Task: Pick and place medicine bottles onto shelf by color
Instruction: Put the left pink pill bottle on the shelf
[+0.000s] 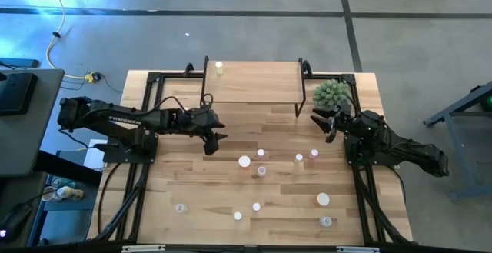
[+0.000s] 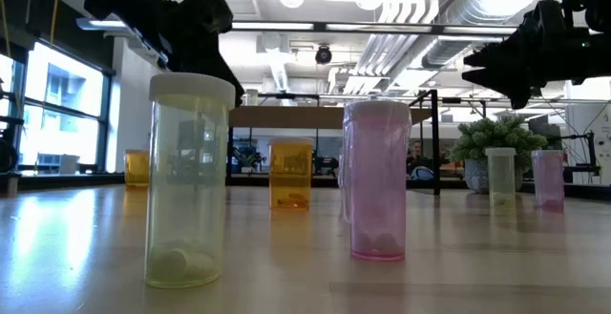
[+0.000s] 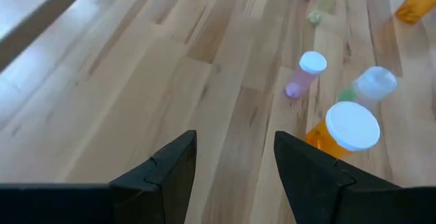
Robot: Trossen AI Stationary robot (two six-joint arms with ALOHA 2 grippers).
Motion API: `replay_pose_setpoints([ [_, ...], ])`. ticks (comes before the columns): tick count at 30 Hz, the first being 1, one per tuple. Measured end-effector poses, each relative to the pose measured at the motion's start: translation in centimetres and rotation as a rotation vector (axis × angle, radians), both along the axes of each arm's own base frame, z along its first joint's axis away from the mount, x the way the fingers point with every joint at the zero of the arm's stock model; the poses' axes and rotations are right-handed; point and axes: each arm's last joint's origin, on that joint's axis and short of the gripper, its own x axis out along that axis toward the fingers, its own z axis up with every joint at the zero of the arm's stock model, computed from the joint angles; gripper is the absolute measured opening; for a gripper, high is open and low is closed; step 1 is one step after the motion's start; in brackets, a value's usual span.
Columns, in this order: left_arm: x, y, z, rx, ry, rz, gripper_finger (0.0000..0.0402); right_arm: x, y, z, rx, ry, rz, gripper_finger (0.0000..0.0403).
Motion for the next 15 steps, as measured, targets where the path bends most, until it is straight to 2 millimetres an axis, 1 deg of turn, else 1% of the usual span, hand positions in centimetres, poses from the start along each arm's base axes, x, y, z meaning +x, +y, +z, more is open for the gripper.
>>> replay_pose_setpoints([
  [5,0.1,0.2,0.2,0.014,-0.021,0.002,0.0186,-0.1,0.0,0.8,-0.025,-0.083,0.004,0.0176],
  [11,0.3,0.3,0.2,0.019,-0.037,-0.001,0.0186,-0.2,0.1,1.6,-0.046,-0.156,0.006,0.0218],
  [15,0.3,0.3,0.1,0.018,-0.027,-0.001,0.0186,-0.3,0.1,2.3,-0.023,-0.246,0.017,0.0238],
])
